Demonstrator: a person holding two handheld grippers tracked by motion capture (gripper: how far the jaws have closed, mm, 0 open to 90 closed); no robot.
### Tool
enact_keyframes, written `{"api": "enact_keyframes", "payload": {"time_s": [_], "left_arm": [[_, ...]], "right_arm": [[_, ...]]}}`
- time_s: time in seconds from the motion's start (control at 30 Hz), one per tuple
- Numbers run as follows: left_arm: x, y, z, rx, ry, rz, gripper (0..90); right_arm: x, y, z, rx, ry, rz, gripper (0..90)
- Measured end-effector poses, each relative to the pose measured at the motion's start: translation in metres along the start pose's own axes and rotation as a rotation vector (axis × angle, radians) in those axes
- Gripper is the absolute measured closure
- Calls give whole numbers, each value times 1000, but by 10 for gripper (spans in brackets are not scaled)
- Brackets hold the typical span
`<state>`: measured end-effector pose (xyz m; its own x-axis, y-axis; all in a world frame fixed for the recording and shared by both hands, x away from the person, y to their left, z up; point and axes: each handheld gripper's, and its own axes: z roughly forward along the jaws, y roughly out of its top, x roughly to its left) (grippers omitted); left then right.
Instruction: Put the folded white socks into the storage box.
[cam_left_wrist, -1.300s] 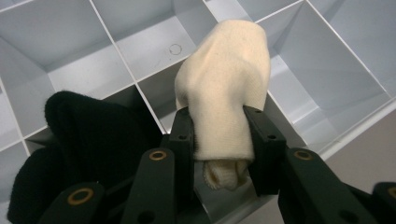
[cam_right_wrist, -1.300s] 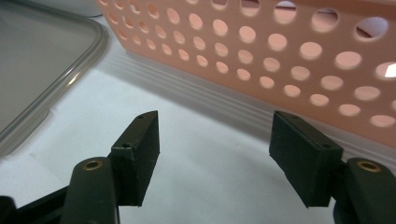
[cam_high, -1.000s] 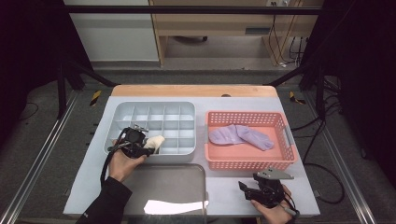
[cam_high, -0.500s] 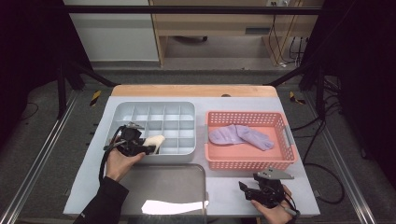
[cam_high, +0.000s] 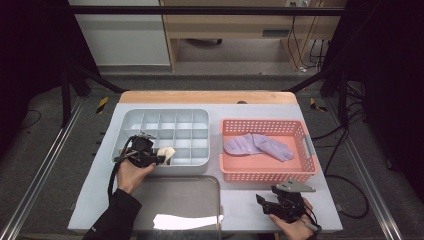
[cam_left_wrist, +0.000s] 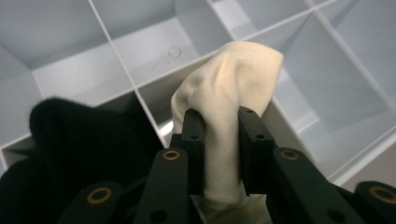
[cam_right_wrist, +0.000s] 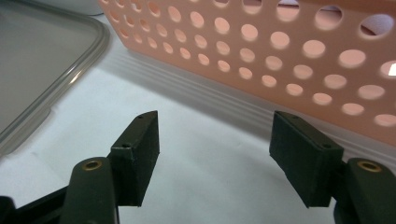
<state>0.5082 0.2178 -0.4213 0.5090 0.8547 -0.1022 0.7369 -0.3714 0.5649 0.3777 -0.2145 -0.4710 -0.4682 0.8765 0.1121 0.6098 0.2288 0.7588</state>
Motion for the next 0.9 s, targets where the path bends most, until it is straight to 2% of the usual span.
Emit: {"api": "enact_keyframes", "payload": {"time_s": [0.1,0.17,0.33,0.43,0.47,0.5,0.53,0.63,0.67,0.8,0.9], "left_arm": [[-2,1,1,16,15,5,749],[-3,4,4,35,30,23,747],[-4,4,4,40,30,36,731],[-4,2,3,18,21,43,694],[-3,1,2,8,-1,40,694],[-2,1,1,-3,-14,35,663],[-2,0,-4,-26,-31,28,591],[-2,0,-11,-47,-28,27,526],[-2,0,-16,-71,-16,17,528],[1,2,-19,-90,-13,17,568],[0,3,-14,-83,-3,13,687]], "right_arm": [[1,0,0,5,0,1,337],[1,0,1,4,3,0,337],[1,0,1,10,6,7,337],[1,0,1,10,6,6,337],[1,0,1,8,9,10,336],[1,0,1,8,6,5,336],[1,0,1,9,4,8,336],[1,0,0,8,5,8,336],[1,0,0,7,6,8,335],[0,0,0,6,6,5,335],[0,0,0,4,5,6,336]]}}
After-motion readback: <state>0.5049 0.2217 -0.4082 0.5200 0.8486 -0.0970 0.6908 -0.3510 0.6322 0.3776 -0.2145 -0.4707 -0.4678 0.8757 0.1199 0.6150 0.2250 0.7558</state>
